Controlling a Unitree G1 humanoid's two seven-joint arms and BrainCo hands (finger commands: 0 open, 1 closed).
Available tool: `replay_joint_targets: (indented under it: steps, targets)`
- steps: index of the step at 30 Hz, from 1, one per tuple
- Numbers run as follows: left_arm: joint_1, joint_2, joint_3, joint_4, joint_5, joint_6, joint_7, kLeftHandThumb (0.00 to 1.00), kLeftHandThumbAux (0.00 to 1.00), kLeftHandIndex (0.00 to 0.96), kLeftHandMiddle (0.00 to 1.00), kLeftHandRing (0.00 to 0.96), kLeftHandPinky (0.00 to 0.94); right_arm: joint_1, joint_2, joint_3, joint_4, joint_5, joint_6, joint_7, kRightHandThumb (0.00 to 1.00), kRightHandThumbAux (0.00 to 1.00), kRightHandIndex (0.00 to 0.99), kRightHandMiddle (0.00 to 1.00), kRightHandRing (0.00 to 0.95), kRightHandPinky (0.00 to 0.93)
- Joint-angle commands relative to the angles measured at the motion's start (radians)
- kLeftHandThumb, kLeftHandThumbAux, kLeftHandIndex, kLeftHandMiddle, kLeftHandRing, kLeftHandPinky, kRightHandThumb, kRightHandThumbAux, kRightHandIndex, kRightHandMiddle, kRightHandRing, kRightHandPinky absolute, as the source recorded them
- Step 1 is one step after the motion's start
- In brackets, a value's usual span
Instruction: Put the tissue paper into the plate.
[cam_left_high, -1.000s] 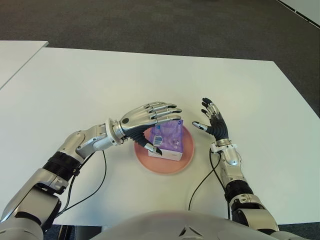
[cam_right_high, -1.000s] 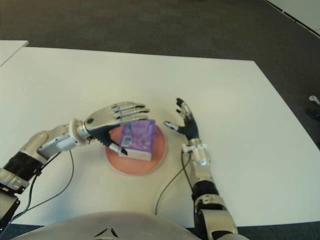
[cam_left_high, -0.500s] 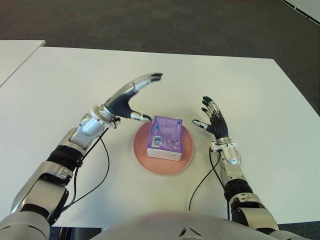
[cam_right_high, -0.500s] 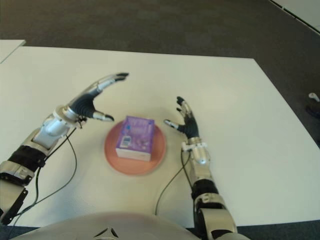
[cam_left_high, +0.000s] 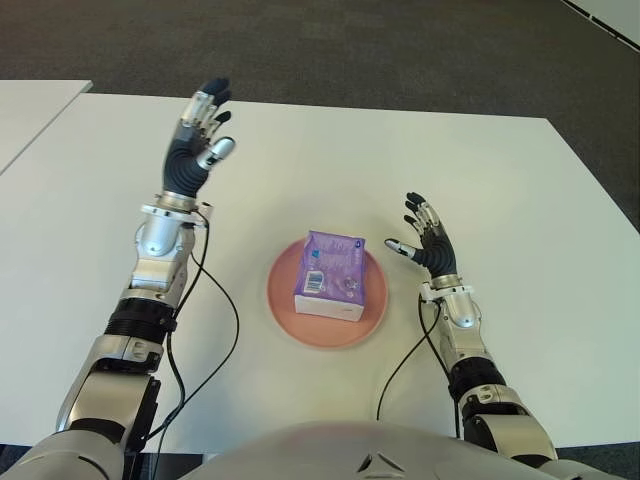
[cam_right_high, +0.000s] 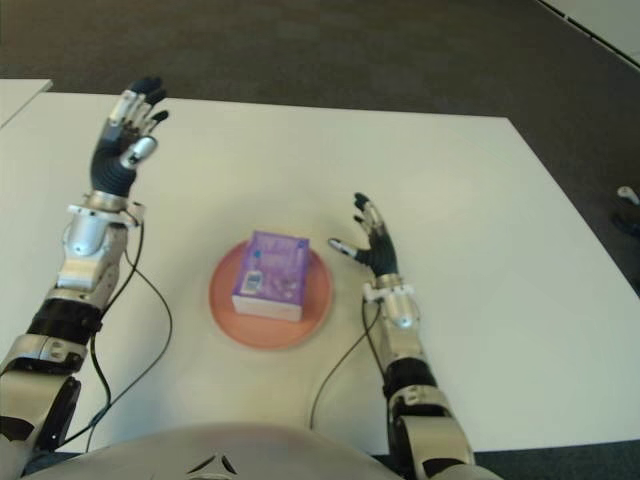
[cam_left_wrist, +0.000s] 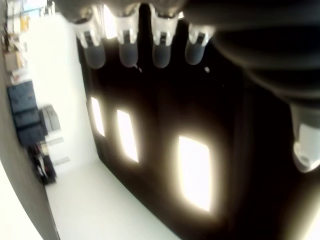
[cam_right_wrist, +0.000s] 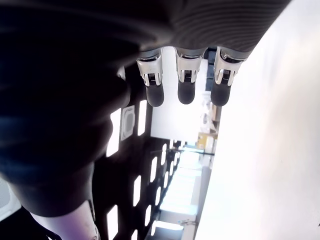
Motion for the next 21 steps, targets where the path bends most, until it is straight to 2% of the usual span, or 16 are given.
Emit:
replay_joint_targets:
  steps: [1, 7, 13, 17, 21]
  targets:
    - [-0.06, -0.029, 0.09, 0.186, 0.0, -0.002, 0.001, 0.0, 0.509, 0.0, 0.0, 0.0, 0.0, 0.118, 0.032, 0.019, 0.068, -0.022, 0.024, 0.002, 0.0, 0.823, 0.0, 0.0, 0.0, 0.0]
    - [-0.07, -0.07, 0.14, 0.323, 0.053, -0.047, 0.038, 0.0, 0.531, 0.0, 0.0, 0.0, 0.0, 0.123, 0.032, 0.021, 0.059, -0.022, 0.029, 0.002, 0.0, 0.82, 0.0, 0.0, 0.0, 0.0]
    - [0.001, -0.154, 0.146, 0.408, 0.114, -0.116, 0.092, 0.0, 0.55, 0.0, 0.0, 0.0, 0.0, 0.128, 0.035, 0.022, 0.047, -0.019, 0.033, 0.002, 0.0, 0.818, 0.0, 0.0, 0.0, 0.0]
    - [0.044, -0.181, 0.127, 0.426, 0.182, -0.106, 0.146, 0.0, 0.558, 0.0, 0.0, 0.0, 0.0, 0.132, 0.04, 0.022, 0.037, -0.022, 0.053, -0.009, 0.0, 0.809, 0.0, 0.0, 0.0, 0.0]
    - [0.056, -0.19, 0.131, 0.431, 0.215, -0.103, 0.165, 0.0, 0.559, 0.0, 0.0, 0.0, 0.0, 0.135, 0.042, 0.023, 0.026, -0.023, 0.065, -0.014, 0.0, 0.803, 0.0, 0.0, 0.0, 0.0]
